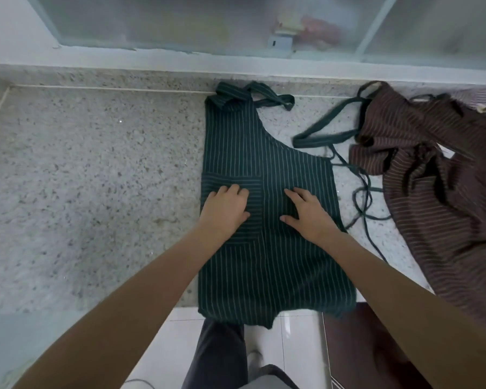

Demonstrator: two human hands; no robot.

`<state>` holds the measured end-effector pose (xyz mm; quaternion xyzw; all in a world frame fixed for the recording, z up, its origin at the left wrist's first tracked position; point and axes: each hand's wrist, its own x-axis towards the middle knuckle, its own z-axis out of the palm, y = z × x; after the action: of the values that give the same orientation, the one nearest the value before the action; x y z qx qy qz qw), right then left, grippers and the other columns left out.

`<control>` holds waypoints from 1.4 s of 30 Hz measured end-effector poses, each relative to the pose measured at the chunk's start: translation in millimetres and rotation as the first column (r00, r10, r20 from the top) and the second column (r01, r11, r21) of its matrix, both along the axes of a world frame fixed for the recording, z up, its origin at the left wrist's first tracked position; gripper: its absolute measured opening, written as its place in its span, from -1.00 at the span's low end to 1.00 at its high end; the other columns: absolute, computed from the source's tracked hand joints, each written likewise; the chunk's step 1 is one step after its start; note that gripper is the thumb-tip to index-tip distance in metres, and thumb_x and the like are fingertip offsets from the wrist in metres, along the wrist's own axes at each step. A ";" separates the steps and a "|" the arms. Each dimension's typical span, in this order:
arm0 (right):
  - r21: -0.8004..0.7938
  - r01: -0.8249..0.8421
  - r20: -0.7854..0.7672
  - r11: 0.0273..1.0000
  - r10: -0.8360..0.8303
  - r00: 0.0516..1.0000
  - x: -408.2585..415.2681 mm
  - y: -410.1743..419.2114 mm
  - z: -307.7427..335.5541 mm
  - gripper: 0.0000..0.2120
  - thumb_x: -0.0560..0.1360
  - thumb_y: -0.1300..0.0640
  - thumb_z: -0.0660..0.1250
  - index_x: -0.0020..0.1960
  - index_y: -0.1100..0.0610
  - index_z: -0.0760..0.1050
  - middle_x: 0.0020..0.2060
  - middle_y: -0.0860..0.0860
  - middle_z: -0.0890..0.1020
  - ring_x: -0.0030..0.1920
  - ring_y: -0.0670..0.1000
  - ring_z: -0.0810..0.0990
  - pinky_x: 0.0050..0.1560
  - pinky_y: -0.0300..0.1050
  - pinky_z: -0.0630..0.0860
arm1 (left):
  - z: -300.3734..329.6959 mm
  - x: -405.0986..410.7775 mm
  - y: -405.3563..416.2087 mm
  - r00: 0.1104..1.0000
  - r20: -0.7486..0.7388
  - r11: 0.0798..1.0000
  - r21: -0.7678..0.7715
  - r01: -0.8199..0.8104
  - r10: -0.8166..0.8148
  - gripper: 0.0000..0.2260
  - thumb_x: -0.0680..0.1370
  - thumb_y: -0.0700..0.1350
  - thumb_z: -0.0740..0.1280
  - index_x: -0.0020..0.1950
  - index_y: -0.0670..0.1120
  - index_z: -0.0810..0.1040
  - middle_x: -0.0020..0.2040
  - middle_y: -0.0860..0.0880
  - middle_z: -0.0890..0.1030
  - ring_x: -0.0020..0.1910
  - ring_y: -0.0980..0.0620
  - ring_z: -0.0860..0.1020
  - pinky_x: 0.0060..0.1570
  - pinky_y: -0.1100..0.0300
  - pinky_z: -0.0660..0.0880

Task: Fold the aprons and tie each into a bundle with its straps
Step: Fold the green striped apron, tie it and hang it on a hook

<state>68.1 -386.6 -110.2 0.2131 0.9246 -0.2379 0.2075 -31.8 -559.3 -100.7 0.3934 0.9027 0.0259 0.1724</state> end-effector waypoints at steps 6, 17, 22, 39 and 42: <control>0.019 0.025 -0.133 0.999 -0.022 0.991 77.3 -14.8 -2.8 -0.48 0.60 0.12 0.18 0.51 0.13 0.12 0.42 0.10 0.25 0.39 0.11 0.31 0.37 -0.09 0.26 | -10.3 72.9 -17.6 0.957 0.257 0.988 -0.109 -0.113 0.138 -0.32 0.52 0.16 0.29 0.49 -0.17 0.14 0.48 -0.25 0.14 0.46 -0.30 0.10 0.39 -0.12 0.23; -0.018 0.111 0.146 0.994 -0.108 0.983 123.3 -3.7 -13.8 0.10 0.33 -0.13 0.49 0.54 -0.05 -0.25 0.50 0.01 -0.34 0.50 0.07 -0.33 0.49 0.11 -0.09 | -28.4 84.0 -37.9 0.975 0.217 0.953 -0.303 0.024 0.044 0.26 0.19 0.31 0.50 0.50 0.03 -0.39 0.48 -0.07 -0.43 0.49 -0.15 -0.33 0.41 -0.29 0.02; 0.153 0.248 -0.039 0.957 -0.245 0.969 140.1 -17.7 -16.1 0.14 0.28 -0.23 0.48 0.54 0.03 -0.21 0.51 0.12 -0.14 0.52 0.14 -0.11 0.48 0.14 0.09 | -32.3 84.6 -50.6 0.991 0.121 0.961 -0.277 -0.017 0.053 0.24 0.15 0.45 0.40 0.49 0.10 -0.38 0.51 0.02 -0.38 0.51 -0.05 -0.29 0.39 -0.29 -0.14; -0.052 0.806 -0.013 0.590 -0.807 0.590 172.8 -44.6 -12.4 -0.78 0.52 0.12 0.31 -0.15 0.29 0.50 -0.05 0.17 0.57 0.01 0.14 0.54 -0.04 -0.05 0.44 | -27.9 112.5 -60.2 0.969 0.247 0.992 -0.123 0.022 0.009 0.08 0.25 0.16 0.55 0.55 0.04 -0.09 0.55 -0.07 -0.20 0.52 -0.13 -0.23 0.42 -0.28 -0.01; -0.103 0.820 -0.072 0.563 -0.826 0.559 177.5 -43.6 -2.3 -0.63 0.54 0.14 0.32 -0.39 0.17 0.29 -0.25 0.16 0.50 -0.14 0.13 0.55 -0.14 -0.03 0.43 | -26.2 106.2 -60.1 0.958 0.285 0.993 -0.110 0.037 -0.004 0.07 0.25 0.13 0.56 0.55 0.04 -0.05 0.55 -0.08 -0.17 0.52 -0.14 -0.21 0.42 -0.28 0.03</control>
<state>245.6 -430.3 -112.5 0.5999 0.7212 -0.3453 0.0265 74.4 -619.4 -126.9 0.3843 0.8644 0.0285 0.3229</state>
